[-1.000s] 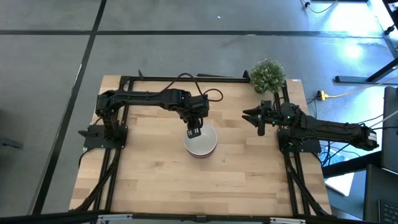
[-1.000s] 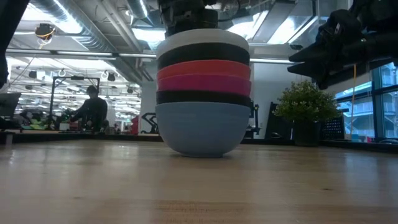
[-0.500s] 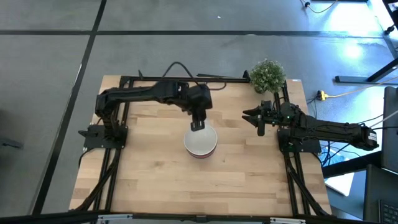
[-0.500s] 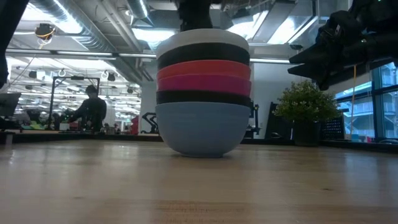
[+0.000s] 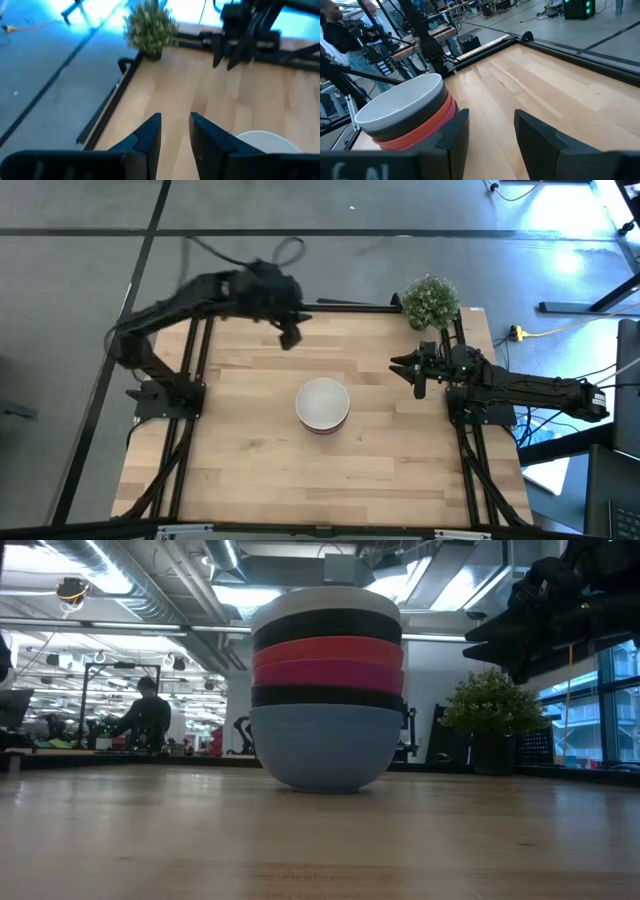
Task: Nest bowls inside each other
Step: Return to Home Position
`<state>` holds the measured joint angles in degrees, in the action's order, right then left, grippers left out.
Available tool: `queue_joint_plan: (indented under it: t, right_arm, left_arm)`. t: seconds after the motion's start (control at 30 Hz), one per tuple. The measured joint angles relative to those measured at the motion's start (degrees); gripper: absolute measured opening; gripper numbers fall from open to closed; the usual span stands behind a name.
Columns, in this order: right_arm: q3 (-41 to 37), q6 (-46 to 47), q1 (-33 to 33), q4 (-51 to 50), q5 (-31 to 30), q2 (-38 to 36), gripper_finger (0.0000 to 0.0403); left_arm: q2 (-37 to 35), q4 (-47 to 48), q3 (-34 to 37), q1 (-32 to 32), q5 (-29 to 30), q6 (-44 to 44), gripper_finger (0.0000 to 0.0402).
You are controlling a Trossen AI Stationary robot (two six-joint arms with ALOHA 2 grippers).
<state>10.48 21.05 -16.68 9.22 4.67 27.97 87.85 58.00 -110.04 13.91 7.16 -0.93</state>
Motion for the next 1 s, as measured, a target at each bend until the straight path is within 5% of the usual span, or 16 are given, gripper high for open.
queue_joint_plan:
  t: [0.2,0.63,0.8,1.0]
  right_arm:
    - [0.0,-0.65,-0.05,0.43,-0.02,-0.31,0.0158]
    - [0.0,-6.78,-0.1,1.69,-4.14,-2.63,0.0158]
    - [0.0,-7.57,-0.1,-1.56,-3.93,-6.31,0.0158]
    - [0.0,-8.06,-0.1,-9.12,-10.87,-13.39,0.0158]
  left_arm:
    - [-10.15,-2.63,5.88,-0.52,2.01,-0.51,0.0096]
    - [-38.16,-24.06,44.81,-0.85,4.34,-6.02,0.0096]
    - [-45.75,-29.62,55.17,-0.85,5.74,-6.94,0.0095]
    - [-52.26,-32.22,64.08,-0.79,13.01,-8.28,0.0095]
